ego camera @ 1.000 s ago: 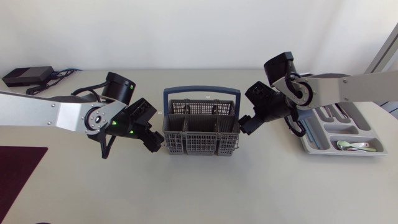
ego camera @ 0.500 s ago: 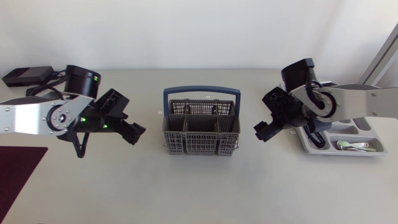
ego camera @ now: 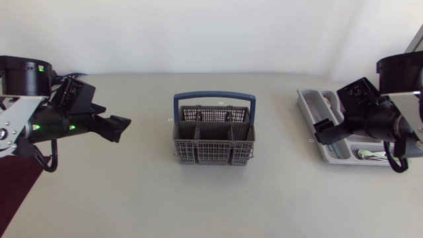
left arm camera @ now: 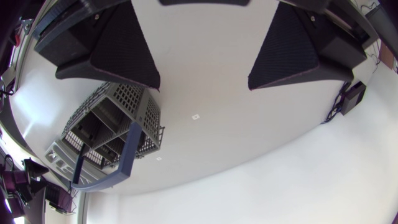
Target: Sort the cutlery from the basket into the organizer compartments.
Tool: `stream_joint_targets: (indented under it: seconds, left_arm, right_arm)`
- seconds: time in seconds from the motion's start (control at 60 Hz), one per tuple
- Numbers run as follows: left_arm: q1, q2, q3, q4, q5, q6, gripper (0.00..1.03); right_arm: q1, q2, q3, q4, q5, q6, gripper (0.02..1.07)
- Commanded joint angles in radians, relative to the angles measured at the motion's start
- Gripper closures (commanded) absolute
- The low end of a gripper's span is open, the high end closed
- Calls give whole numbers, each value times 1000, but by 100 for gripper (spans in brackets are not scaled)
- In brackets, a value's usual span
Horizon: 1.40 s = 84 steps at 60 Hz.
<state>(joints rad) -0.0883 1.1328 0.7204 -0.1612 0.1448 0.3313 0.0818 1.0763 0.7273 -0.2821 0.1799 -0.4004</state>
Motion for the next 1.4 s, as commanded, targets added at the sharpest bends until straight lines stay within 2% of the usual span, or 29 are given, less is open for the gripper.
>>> stream_joint_targets:
  seconds: [0.0, 0.1, 0.183, 0.367, 0.633, 0.783, 0.933, 1.383]
  left_arm:
    - [30, -47, -19, -18, 1, -32, 5]
    - [56, -113, -35, -28, -1, -54, 4]
    - [53, -159, -41, -60, -4, -40, 4]
    - [48, -265, -82, -63, -4, -28, 4]
    - [30, -450, -185, -24, -5, -17, 4]
    - [64, -524, -246, 0, -7, -29, 4]
    - [133, -639, -325, 54, -10, -94, 4]
    - [113, -864, -505, 103, -71, -202, 4]
  right_arm:
    - [-13, -50, -43, -29, -8, 8, 6]
    - [-19, -116, -57, -37, -7, 21, 6]
    - [-20, -170, -74, -35, 9, 37, 6]
    - [-20, -322, -127, -34, 20, 64, 6]
    - [-27, -483, -197, -65, 107, 112, 6]
    - [-31, -579, -238, -57, 125, 114, 6]
    - [-39, -654, -312, -6, 79, 157, 6]
    - [-62, -881, -535, 149, -60, 287, 6]
